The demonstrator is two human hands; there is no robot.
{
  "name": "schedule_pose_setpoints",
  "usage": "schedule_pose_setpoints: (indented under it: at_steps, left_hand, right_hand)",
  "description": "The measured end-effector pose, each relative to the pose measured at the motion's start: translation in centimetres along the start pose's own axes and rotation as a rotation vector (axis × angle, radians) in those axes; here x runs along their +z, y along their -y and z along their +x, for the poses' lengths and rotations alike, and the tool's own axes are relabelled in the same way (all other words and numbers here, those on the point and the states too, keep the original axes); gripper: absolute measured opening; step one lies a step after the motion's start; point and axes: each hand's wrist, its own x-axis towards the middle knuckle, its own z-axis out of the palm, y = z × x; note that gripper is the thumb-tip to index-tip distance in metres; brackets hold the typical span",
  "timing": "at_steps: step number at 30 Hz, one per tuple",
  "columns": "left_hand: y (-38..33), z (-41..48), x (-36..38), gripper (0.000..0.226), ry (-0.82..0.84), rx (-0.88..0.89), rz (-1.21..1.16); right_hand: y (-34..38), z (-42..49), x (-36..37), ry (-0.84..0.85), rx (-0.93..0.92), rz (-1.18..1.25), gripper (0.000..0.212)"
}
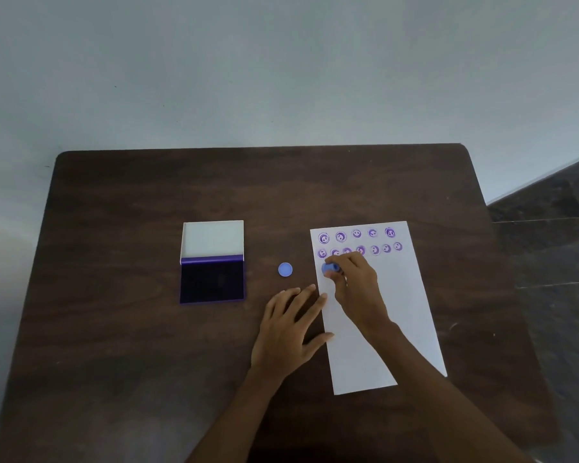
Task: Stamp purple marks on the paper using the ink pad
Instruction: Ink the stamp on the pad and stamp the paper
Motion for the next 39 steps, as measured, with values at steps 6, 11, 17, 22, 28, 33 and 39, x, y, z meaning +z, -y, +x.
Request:
schedule_pose_setpoints:
  at_steps: [6,11,17,22,28,33,39]
  left_hand:
    - [-0.1,0.0,-0.1,0.059,0.0,-0.009,0.007]
    - [-0.2,0.1,-0.3,0.059,0.003,-0.025,0.019]
    - [-0.3,0.0,-0.3,0.057,-0.011,-0.032,0.021]
    - [-0.3,0.0,0.0,0.058,0.0,-0.035,0.031]
    - [-0.4,-0.1,0.3,0.058,-0.002,-0.044,0.038]
    - [-0.3,-0.1,0.6,0.058,-0.007,-0.034,0.036]
    - [-0.4,0.0,0.1,0.06,0.01,-0.041,0.034]
  right_hand:
    - [0.2,0.1,0.3,0.041,-0.037,-0.02,0.034]
    - [0.2,0.1,0.8,0.016,-0.036,-0.036,0.033]
    - [0.4,0.0,1.3,0.021,-0.151,-0.165,0.04]
    - [-0.1,0.2,1.2,0.038,-0.213,-0.257,0.046]
    - [-0.8,0.7,0.9,0.024,-0.32,-0.293,0.039]
    - [-1.4,0.7,0.9,0.001,-0.4,-0.316,0.039]
    - [-0.9,0.1,1.1,-0.002,-0.337,-0.299,0.04]
